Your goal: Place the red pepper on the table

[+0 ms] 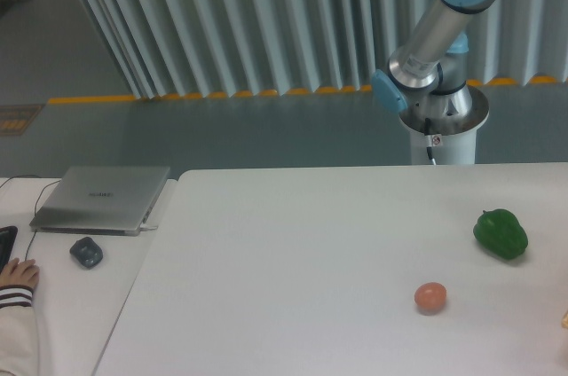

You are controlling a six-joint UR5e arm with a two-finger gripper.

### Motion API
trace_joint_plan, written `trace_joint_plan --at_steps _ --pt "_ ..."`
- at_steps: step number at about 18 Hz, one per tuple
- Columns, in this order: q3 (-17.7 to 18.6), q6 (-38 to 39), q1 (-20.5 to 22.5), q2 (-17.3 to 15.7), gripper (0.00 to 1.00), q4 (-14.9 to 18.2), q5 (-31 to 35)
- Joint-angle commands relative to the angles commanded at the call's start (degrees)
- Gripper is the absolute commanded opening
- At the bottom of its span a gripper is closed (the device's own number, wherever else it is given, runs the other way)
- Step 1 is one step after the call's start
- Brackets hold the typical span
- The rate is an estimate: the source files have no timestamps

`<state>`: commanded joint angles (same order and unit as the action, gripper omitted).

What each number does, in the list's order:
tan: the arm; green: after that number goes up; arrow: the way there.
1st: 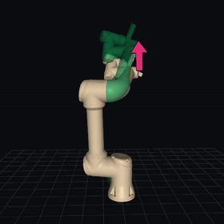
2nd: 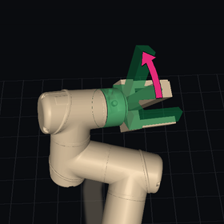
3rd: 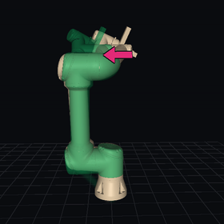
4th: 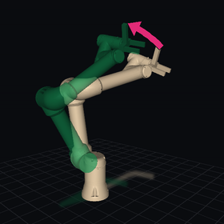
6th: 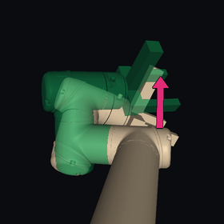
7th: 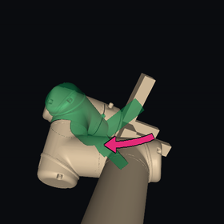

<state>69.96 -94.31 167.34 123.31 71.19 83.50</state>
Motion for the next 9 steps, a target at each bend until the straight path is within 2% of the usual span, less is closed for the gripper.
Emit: trace_joint_plan --at_steps 3,9 --pt "-1.9 0.0 -0.1 3.6 1.0 -1.8 0.0" --pt "-1.3 1.4 -1.3 5.5 1.0 -3.8 0.3"
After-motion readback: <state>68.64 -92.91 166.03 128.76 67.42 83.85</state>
